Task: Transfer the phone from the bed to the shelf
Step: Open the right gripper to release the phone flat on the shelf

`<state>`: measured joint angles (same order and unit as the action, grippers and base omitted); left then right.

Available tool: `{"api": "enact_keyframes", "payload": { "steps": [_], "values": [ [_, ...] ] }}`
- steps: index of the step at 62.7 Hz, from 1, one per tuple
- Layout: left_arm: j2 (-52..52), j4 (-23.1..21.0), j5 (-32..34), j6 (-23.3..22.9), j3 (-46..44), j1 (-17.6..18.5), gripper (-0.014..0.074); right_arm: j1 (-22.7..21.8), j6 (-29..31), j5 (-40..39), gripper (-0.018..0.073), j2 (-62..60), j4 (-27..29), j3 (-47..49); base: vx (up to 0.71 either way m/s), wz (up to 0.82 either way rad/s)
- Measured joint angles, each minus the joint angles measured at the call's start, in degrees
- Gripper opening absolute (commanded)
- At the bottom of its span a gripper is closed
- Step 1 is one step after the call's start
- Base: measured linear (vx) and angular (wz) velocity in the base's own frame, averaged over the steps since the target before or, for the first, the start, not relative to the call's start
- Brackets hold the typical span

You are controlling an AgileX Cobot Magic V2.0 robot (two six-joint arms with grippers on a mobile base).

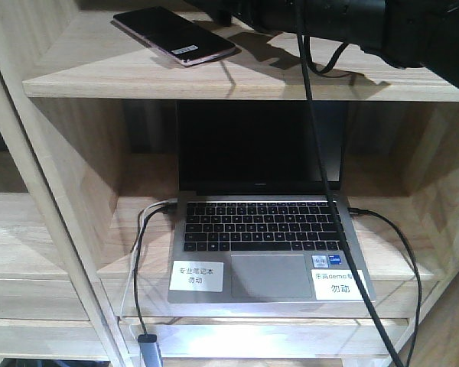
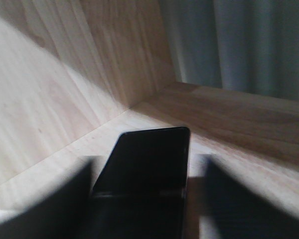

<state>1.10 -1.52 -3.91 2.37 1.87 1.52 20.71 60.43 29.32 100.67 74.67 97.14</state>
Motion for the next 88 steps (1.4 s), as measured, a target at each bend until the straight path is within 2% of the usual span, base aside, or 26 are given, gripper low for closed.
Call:
{"api": "enact_keyframes", "payload": {
  "steps": [5,16,29,35,42,47,54,72,88],
  "values": [
    [0.00,0.00,0.00,0.00,0.00,0.00,0.0001,0.00,0.00,-0.77,0.0725,0.00,-0.61,0.00,0.00,0.00],
    [0.00,0.00,0.00,0.00,0.00,0.00,0.0001,-0.06,0.00,-1.08,0.0708,0.00,-3.21,0.00,0.00,0.00],
    [0.00,0.00,0.00,0.00,0.00,0.00,0.0001,-0.06,0.00,-1.08,0.0643,-0.73,-3.93,0.00,0.00,0.00],
    [0.00,0.00,0.00,0.00,0.00,0.00,0.0001,-0.06,0.00,-1.08,0.0574,-2.23,-4.11,0.00,0.00,0.00],
    [0.00,0.00,0.00,0.00,0.00,0.00,0.0001,-0.06,0.00,-0.77,0.0425,-4.38,-5.12,0.00,0.00,0.00],
    [0.00,0.00,0.00,0.00,0.00,0.00,0.0001,-0.06,0.00,-0.23,0.0265,-6.23,-6.69,0.00,0.00,0.00],
    [0.00,0.00,0.00,0.00,0.00,0.00,0.0001,-0.06,-0.16,1.37,-0.0016,-8.87,-9.64,0.00,0.00,0.00],
    [0.00,0.00,0.00,0.00,0.00,0.00,0.0001,-0.06,-6.16,5.51,-0.0006,-16.58,-19.36,-2.24,0.00,0.00],
    [0.00,0.00,0.00,0.00,0.00,0.00,0.0001,-0.06,-6.50,-3.78,-0.0005,-29.60,-21.49,-21.47,0.00,0.00]
  ]
}}
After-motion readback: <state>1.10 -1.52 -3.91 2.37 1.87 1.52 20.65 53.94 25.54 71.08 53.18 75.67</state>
